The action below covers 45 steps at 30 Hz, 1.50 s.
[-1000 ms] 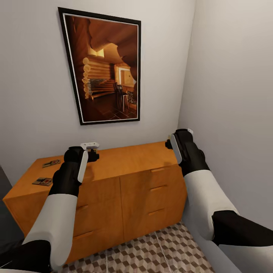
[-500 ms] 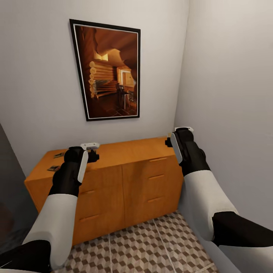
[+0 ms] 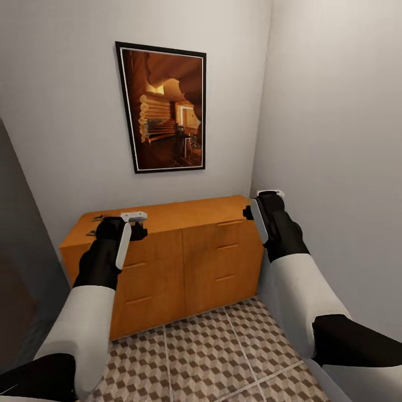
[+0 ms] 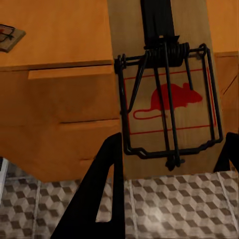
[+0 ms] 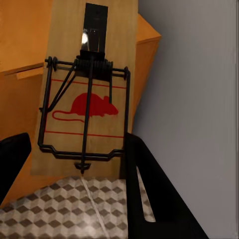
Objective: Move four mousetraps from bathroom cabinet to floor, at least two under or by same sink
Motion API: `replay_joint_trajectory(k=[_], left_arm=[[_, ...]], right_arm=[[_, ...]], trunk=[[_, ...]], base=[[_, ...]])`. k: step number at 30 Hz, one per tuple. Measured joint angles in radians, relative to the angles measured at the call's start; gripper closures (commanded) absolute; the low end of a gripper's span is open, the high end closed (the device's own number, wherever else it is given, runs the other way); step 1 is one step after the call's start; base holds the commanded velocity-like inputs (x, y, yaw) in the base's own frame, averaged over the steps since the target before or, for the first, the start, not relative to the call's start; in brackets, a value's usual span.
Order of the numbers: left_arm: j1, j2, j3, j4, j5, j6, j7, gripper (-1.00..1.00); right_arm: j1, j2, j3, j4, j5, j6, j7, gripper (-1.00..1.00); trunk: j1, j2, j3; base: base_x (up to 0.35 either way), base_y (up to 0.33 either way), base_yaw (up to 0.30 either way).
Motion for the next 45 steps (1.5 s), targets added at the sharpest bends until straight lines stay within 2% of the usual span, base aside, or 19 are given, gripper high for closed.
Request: replay_joint_trajectory(k=[16,45], left_arm=[[0.000,-0.009,-0.002,0.028,0.000,-0.005,-0.003,1.00],[0.000,-0.008,0.000,0.030,0.012,-0.005,-0.003,1.00]], right_arm=[[0.007,0.000,-0.003,0.005,-0.002,0.000,0.000,1.00],[0.023,0.000,-0.001,0.005,0.006,0.000,0.000,1.00]], trunk=[[0.000,0.000,0.000],[0.000,0.000,0.000]], base=[[-0.346,0.000,0.000],[-0.346,0.000,0.000]])
